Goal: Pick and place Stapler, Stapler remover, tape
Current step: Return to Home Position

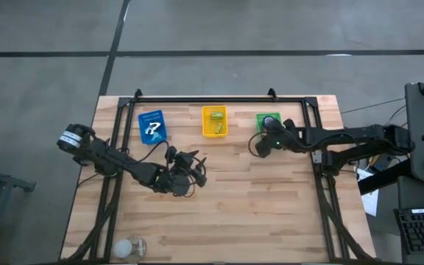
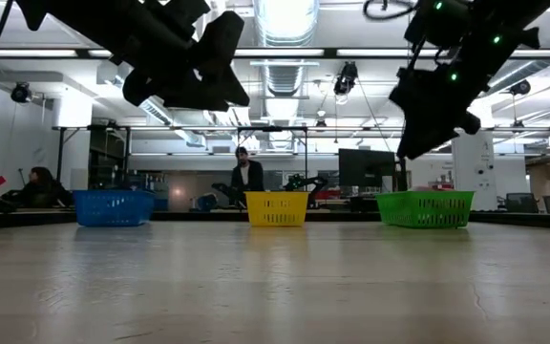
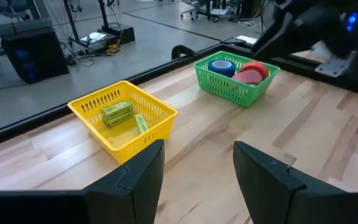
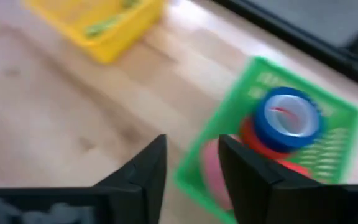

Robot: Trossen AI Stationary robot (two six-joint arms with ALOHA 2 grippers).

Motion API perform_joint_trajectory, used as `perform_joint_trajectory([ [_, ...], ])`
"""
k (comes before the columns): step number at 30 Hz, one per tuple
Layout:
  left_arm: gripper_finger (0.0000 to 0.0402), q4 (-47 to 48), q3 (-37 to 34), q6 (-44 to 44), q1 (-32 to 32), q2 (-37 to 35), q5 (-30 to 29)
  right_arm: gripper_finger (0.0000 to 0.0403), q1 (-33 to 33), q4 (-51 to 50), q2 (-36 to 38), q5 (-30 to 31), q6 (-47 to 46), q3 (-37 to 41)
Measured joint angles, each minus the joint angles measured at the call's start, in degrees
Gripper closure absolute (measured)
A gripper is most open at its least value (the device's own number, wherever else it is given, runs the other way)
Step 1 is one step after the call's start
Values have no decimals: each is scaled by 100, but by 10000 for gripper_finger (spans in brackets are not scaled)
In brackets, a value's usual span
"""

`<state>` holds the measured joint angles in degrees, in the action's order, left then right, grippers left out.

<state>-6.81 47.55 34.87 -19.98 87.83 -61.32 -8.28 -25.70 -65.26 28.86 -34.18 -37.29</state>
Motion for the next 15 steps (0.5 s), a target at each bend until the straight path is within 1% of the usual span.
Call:
perform_joint_trajectory([
  [3, 208, 39, 0, -52, 27, 0, 141, 312, 187, 577, 85, -469, 210, 154],
  [6, 229, 24, 0, -61, 164, 0, 710, 376, 394, 1679, -22, -1124, 586, 424],
  [8, 259, 20, 0, -129, 302, 0, 1240, 387, 473, 2605, -79, -1696, 931, 673],
  [11, 322, -119, -2, -516, 474, 3, 2047, 393, 499, 4175, -92, -2679, 1482, 1098],
  [13, 370, -470, -4, -995, 544, 4, 2438, 394, 516, 5236, -90, -3420, 2010, 1411],
  [14, 385, -713, -4, -1282, 579, 4, 2663, 394, 523, 5641, -79, -3690, 2143, 1556],
  [15, 391, -991, -11, -1595, 616, 4, 2961, 394, 523, 5966, -45, -3911, 2217, 1706],
])
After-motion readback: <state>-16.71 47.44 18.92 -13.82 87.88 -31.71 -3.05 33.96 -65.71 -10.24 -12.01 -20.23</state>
